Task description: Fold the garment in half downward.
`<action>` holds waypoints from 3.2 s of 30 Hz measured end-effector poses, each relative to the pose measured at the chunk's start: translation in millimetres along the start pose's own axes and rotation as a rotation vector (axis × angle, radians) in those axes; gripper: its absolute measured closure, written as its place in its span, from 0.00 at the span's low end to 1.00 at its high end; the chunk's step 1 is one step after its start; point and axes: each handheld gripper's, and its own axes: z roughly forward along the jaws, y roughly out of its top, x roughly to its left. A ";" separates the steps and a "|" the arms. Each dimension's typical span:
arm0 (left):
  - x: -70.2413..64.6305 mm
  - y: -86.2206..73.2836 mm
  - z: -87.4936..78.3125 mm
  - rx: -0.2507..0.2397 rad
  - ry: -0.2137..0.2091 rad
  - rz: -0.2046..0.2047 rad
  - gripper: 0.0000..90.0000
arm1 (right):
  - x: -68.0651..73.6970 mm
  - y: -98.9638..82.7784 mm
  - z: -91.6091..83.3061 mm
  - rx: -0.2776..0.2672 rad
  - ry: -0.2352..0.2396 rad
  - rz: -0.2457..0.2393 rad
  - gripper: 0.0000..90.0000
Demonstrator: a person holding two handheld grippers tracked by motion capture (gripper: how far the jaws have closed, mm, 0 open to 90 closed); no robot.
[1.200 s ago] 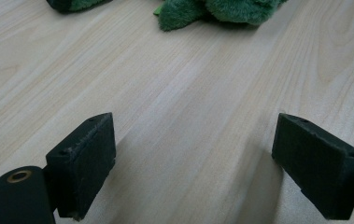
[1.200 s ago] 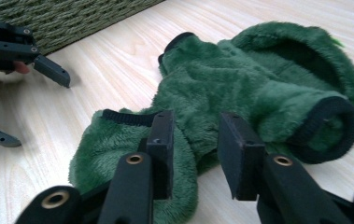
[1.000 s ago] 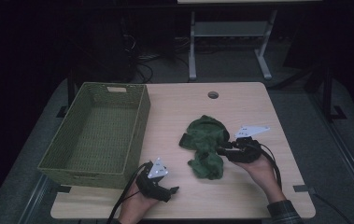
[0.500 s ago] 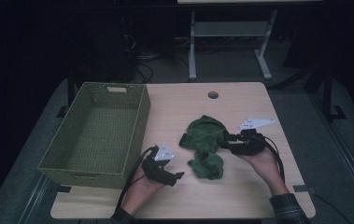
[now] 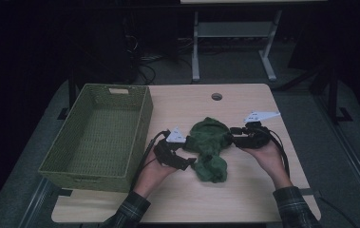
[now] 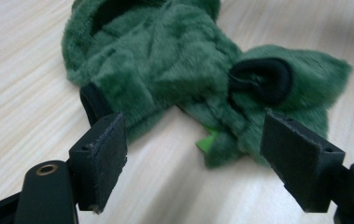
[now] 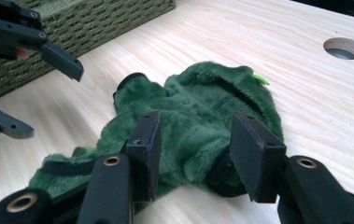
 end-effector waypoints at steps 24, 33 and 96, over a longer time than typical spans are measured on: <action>64.1 50.9 36.8 -0.058 0.090 -0.019 0.46 | -40.6 22.0 42.6 0.089 -0.062 0.051 0.62; 83.7 48.9 69.1 -0.027 0.071 -0.027 0.52 | -60.4 13.5 61.5 0.136 -0.060 0.100 0.62; 61.7 73.8 17.5 -0.205 0.014 -0.040 0.93 | -44.9 28.6 17.9 -0.008 -0.015 0.034 0.96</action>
